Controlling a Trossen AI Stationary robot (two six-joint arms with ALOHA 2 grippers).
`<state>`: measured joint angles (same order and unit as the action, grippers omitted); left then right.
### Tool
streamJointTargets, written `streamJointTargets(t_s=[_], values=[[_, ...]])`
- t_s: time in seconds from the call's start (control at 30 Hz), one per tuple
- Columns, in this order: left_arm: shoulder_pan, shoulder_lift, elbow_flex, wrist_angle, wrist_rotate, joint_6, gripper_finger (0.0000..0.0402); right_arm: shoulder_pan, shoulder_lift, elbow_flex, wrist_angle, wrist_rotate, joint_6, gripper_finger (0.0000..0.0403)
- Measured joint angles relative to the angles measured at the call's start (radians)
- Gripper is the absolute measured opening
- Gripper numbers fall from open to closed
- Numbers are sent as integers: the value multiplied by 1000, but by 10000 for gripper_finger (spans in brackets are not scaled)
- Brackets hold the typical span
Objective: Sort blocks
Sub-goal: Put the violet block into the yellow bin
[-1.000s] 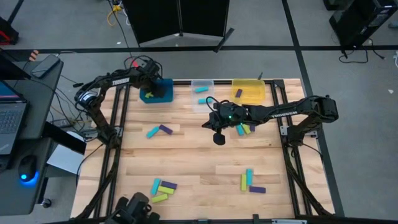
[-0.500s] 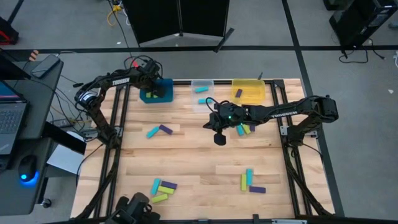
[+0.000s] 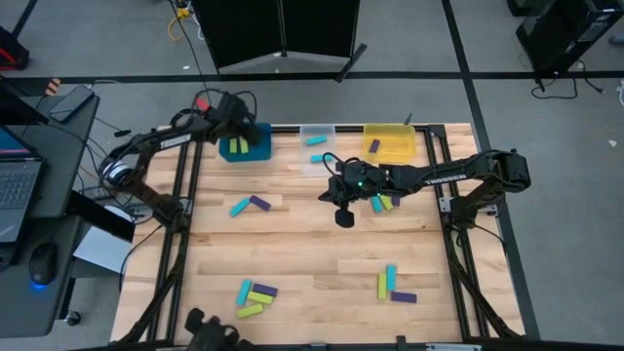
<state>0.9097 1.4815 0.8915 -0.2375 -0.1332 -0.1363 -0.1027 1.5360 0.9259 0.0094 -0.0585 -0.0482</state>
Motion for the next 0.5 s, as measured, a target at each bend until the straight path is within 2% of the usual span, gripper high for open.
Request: streamJointTargets(t_s=[0.23, 0.5], values=[[-161, -146, -213, 299, 13, 5, 116, 24, 0, 0, -69, 79, 54, 12], [-347, -234, -404, 654, 14, 47, 113, 62, 0, 0, -89, 139, 79, 12]])
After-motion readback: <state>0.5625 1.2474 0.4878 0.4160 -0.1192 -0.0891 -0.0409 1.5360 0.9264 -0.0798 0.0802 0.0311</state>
